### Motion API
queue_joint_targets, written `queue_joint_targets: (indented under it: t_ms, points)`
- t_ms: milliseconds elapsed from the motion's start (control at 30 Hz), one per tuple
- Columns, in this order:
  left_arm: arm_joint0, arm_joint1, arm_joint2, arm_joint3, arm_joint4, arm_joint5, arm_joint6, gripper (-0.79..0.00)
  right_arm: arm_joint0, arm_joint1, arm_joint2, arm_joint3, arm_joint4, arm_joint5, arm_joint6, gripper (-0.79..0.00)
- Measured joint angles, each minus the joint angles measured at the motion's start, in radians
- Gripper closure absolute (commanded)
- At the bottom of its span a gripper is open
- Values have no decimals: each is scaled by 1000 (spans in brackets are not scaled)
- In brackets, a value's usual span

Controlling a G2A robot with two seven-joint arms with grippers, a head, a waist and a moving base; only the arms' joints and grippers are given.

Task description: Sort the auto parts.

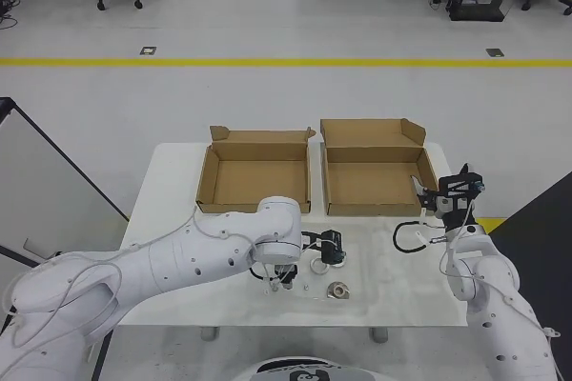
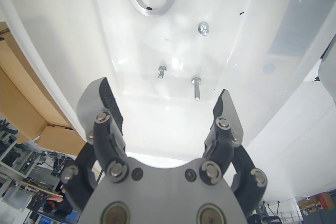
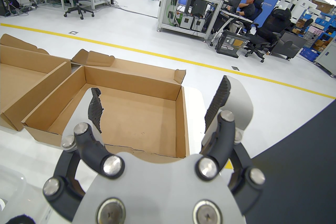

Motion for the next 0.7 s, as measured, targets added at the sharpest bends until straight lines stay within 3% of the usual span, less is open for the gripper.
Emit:
queue_joint_targets:
  t_ms: [233, 700]
  points:
    - [19, -6, 0, 18, 12, -5, 5, -372, 0, 0, 0, 0, 0, 0, 0, -785]
    - [52, -18, 0, 56, 56, -16, 16, -320, 0, 0, 0, 0, 0, 0, 0, -785]
